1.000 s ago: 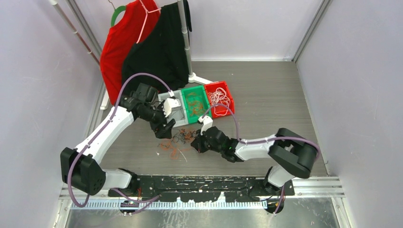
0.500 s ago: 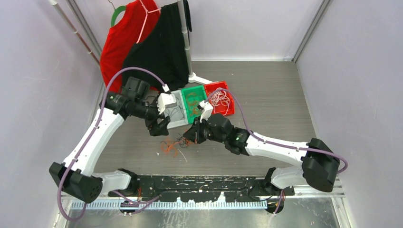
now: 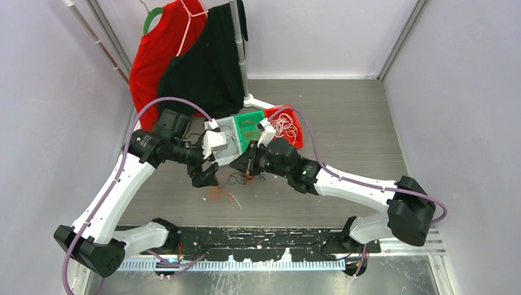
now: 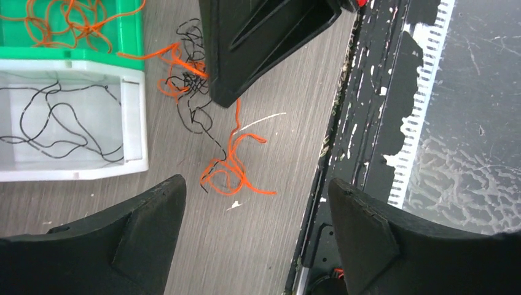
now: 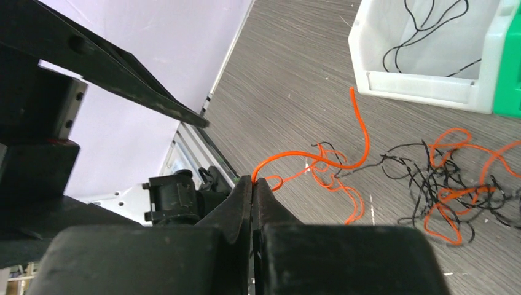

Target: Untangle the cables

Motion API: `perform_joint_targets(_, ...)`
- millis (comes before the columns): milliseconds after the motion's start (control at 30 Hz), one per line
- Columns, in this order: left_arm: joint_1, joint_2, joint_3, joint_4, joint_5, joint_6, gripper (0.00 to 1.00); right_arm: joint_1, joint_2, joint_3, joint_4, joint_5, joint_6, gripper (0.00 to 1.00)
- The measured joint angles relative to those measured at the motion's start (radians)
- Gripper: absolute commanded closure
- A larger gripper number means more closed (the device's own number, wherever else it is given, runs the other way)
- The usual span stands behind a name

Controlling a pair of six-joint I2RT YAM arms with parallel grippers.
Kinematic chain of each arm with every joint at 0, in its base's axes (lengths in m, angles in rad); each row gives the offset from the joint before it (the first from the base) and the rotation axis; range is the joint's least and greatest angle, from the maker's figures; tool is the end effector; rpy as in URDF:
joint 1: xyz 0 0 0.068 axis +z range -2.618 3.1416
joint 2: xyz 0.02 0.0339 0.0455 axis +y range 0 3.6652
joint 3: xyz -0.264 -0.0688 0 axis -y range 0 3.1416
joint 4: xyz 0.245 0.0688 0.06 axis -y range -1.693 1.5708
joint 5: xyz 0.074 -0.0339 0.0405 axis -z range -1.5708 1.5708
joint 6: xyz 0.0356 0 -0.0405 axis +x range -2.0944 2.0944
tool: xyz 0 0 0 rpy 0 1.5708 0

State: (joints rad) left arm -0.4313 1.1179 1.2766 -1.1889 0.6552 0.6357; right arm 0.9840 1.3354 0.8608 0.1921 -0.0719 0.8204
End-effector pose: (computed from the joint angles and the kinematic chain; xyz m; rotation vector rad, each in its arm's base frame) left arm 0.1631 -0.0989 0.3612 1.4402 1.9862 -0.7567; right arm 0.1689 0.2587 0.2811 -0.2249 2.0589 1.2663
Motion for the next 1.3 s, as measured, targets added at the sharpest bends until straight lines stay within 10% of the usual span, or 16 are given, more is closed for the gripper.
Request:
perform_joint_targets(600, -0.027, 0.02, -0.228, 0.23, -0.032, -0.245, 0.22, 0.0, -0.078, -0.001, 0.136, 0.005, 0.081, 0.99)
perform_joint_targets(800, -0.027, 0.013, -0.251, 0.272, -0.086, -0.315, 0.83, 0.0, -0.082, -0.006, 0.136, 0.01, 0.08, 0.99)
perform_joint_targets(867, -0.027, 0.01, -0.248, 0.274, -0.101, -0.321, 0.99, 0.0, -0.084, -0.012, 0.132, 0.014, 0.076, 0.89)
perform_joint_targets(1067, -0.027, 0.01, -0.105, 0.208, -0.14, -0.33, 1.0, 0.0, -0.109, -0.03, 0.111, 0.027, -0.002, 0.46)
perform_joint_targets(1300, -0.027, 0.005, 0.207, 0.069, -0.162, -0.312, 1.0, 0.0, -0.209, -0.064, 0.099, -0.01, -0.277, 0.36)
